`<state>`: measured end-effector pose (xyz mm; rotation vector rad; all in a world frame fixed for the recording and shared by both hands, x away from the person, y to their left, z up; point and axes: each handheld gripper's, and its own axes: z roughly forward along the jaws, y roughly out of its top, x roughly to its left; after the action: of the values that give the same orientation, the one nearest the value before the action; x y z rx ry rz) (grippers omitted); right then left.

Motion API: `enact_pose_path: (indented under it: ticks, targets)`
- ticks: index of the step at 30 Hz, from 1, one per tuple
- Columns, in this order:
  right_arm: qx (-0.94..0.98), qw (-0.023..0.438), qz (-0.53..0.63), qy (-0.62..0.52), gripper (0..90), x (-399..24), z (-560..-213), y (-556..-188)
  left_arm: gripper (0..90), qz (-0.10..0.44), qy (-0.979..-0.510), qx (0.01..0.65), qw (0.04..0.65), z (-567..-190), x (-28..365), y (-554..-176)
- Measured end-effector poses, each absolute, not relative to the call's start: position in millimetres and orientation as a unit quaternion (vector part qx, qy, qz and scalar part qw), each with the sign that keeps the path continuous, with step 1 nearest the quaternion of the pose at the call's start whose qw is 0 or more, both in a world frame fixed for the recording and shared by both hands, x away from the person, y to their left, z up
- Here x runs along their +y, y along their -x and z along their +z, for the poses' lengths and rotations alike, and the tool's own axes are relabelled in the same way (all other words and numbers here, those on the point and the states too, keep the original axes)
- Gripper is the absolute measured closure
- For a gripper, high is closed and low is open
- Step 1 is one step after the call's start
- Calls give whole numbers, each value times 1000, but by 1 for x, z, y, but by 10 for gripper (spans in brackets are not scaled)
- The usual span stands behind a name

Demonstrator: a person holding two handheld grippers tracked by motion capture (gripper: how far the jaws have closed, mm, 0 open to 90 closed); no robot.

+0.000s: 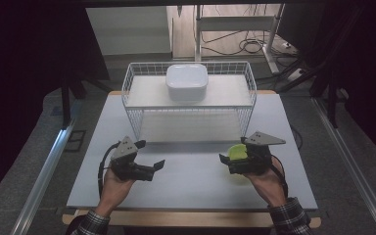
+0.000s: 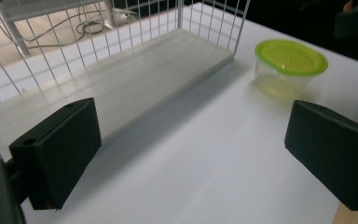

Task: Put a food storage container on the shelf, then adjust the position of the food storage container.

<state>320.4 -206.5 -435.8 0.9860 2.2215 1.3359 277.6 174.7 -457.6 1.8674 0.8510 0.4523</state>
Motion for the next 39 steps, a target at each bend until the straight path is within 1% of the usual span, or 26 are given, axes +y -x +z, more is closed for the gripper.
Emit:
enact_pose_path:
  ticks: [5, 10, 12, 15, 19, 22, 26, 30, 33, 35, 36, 38, 39]
  targets:
    - [785, 173, 472, -362, 4, -211, -446, -316, 32, 199, -776, 359, 480, -473, 179, -270]
    - [783, 165, 475, -366, 4, -214, -454, -309, 34, 189, -783, 367, 466, -490, 182, -264]
    - [788, 167, 467, -365, 4, -215, -456, -307, 32, 193, -787, 370, 454, -495, 184, -260]
    - [793, 174, 454, -366, 7, -217, -463, -303, 32, 193, -786, 376, 451, -499, 188, -256]
    - [798, 166, 441, -376, 13, -221, -468, -304, 32, 196, -782, 380, 454, -500, 191, -254]
    - [799, 165, 437, -379, 39, -223, -468, -305, 32, 197, -781, 379, 456, -500, 190, -255]
    - [796, 172, 429, -391, 97, -228, -467, -306, 32, 197, -783, 379, 452, -502, 190, -255]
    - [795, 182, 420, -399, 206, -234, -466, -307, 33, 198, -784, 377, 451, -502, 189, -255]
    - [795, 191, 408, -406, 329, -241, -464, -308, 33, 198, -787, 377, 447, -503, 188, -255]
    - [796, 190, 405, -409, 457, -246, -464, -308, 34, 197, -788, 376, 446, -503, 187, -255]
    - [795, 193, 401, -412, 504, -249, -463, -309, 35, 197, -788, 376, 446, -504, 187, -255]
    - [792, 197, 396, -421, 651, -256, -462, -310, 36, 198, -788, 375, 446, -504, 186, -255]
    - [789, 199, 396, -426, 699, -259, -461, -311, 36, 198, -788, 375, 446, -504, 186, -255]
